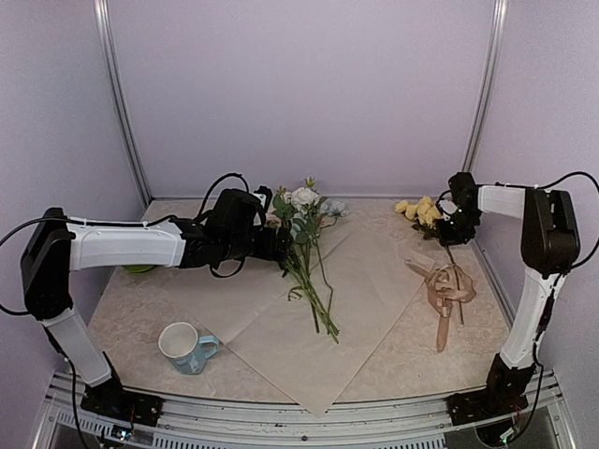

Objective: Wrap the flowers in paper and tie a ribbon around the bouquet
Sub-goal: Pick up the fake flower from the corner of the board, then place the fake flower on the flattened wrapping paper.

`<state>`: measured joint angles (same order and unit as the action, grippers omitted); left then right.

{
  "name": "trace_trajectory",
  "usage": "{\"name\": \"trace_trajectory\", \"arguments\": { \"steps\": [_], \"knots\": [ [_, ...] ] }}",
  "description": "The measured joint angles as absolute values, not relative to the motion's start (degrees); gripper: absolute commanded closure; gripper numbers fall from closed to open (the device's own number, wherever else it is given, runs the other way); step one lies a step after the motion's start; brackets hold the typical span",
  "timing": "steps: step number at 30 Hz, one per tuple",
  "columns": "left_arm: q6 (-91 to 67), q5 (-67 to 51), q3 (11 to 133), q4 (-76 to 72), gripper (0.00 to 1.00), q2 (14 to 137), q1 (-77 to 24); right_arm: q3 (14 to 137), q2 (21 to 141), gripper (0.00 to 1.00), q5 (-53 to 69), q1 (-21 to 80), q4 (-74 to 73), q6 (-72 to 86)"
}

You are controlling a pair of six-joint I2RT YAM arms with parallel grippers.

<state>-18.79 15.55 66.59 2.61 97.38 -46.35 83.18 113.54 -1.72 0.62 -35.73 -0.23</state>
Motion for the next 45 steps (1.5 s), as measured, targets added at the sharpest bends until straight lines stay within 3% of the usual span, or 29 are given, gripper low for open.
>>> {"name": "trace_trajectory", "arguments": {
  "steps": [7, 11, 15, 19, 26, 31, 38, 45],
  "knots": [
    [-18.57, 15.73, 66.59, 2.63, 0.01, 97.67, -46.48, 76.40, 96.75, 1.00, -7.86, 0.75, -26.74, -0.84],
    [-18.52, 15.94, 66.63, 2.61, 0.01, 97.67, -46.54, 61.08, 77.03, 1.00, -7.53, 1.45, -10.22, -2.81],
    [-18.13, 15.99, 66.81, 2.61, 0.01, 97.67, -46.72, 40.93, 54.61, 1.00, -3.29, 2.63, 15.97, -6.31],
    [-17.85, 16.03, 66.94, 2.61, 0.01, 97.67, -46.94, 36.23, 48.16, 1.00, -1.65, 2.90, 27.70, -7.68],
    [-17.65, 16.75, 67.00, 2.61, 0.01, 97.65, -47.03, 51.31, 58.17, 1.00, 14.74, 3.66, 21.02, 0.78],
    [-17.67, 16.99, 67.00, 2.59, 0.01, 97.65, -46.87, 60.51, 68.60, 1.00, 25.93, 13.21, 18.90, 13.50],
    [-17.67, 17.50, 66.81, 2.61, 0.01, 97.12, -46.17, 69.80, 91.90, 1.00, 28.42, 31.75, 16.10, 28.84],
    [-17.72, 18.17, 64.36, 2.61, 0.01, 94.89, -45.23, 81.69, 112.55, 1.00, 23.59, 37.87, 7.05, 34.04]
  ]
}}
